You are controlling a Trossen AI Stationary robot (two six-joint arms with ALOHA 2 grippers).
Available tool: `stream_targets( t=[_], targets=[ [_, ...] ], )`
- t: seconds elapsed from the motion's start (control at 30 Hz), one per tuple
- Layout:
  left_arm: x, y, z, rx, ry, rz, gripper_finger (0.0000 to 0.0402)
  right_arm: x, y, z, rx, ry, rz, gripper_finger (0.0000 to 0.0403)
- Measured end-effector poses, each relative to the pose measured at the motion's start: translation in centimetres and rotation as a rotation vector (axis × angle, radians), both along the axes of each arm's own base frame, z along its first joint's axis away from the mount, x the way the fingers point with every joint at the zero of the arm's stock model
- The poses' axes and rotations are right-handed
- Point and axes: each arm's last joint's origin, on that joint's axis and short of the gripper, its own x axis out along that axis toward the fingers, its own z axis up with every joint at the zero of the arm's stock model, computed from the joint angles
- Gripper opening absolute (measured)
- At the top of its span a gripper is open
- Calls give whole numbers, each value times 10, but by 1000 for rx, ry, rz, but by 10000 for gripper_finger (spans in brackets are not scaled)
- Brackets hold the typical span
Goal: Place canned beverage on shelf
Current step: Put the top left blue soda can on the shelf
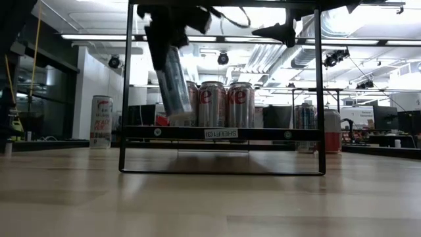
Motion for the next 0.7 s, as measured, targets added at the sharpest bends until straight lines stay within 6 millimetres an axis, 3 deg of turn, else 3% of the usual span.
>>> stream_targets(
  t=[0.27,0.7],
  targets=[
    [12,1,-22,12,79,-57,178,0,0,0,0,1,0,397],
    [15,1,-23,13,58,-83,202,0,0,0,-7,3,1,397]
  ],
)
